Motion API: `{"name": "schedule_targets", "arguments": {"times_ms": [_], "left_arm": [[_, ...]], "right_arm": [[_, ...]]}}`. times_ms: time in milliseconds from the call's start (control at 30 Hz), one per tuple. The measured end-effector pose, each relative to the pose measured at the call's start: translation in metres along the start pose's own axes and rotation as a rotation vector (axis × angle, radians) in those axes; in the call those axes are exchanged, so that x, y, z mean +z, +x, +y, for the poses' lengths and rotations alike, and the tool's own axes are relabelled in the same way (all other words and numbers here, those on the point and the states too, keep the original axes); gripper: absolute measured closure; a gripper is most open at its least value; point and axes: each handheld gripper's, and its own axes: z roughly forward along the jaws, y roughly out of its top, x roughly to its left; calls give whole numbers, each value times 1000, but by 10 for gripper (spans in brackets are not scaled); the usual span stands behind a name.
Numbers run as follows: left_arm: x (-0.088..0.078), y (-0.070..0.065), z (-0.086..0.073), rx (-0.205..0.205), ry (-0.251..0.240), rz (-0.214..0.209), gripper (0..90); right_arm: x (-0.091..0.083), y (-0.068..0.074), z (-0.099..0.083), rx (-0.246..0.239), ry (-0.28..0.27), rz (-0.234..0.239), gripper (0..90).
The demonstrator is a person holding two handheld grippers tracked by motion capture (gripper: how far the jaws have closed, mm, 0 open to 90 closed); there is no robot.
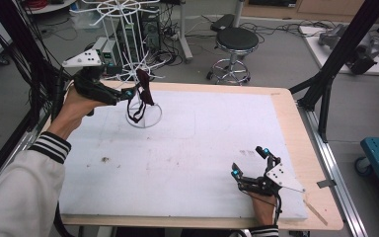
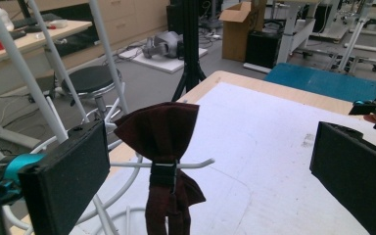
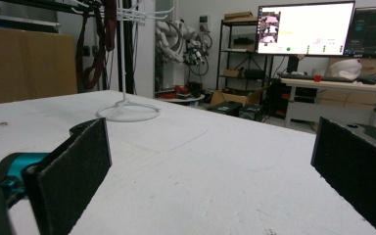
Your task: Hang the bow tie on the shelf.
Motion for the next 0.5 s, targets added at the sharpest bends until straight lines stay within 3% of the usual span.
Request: {"name": "schedule_targets", "arguments": {"times_ms": [167, 233, 500], "left_arm": [[-20, -11, -21, 9, -27, 9, 17], [-34, -16, -37, 3, -36, 20, 17], [-81, -31, -92, 12, -105, 109, 17]], "right_arm": [[0, 0, 0, -4, -1, 3, 6], [0, 0, 0, -7, -4, -3, 6], [0, 1, 0, -17, 1, -7, 6]]}}
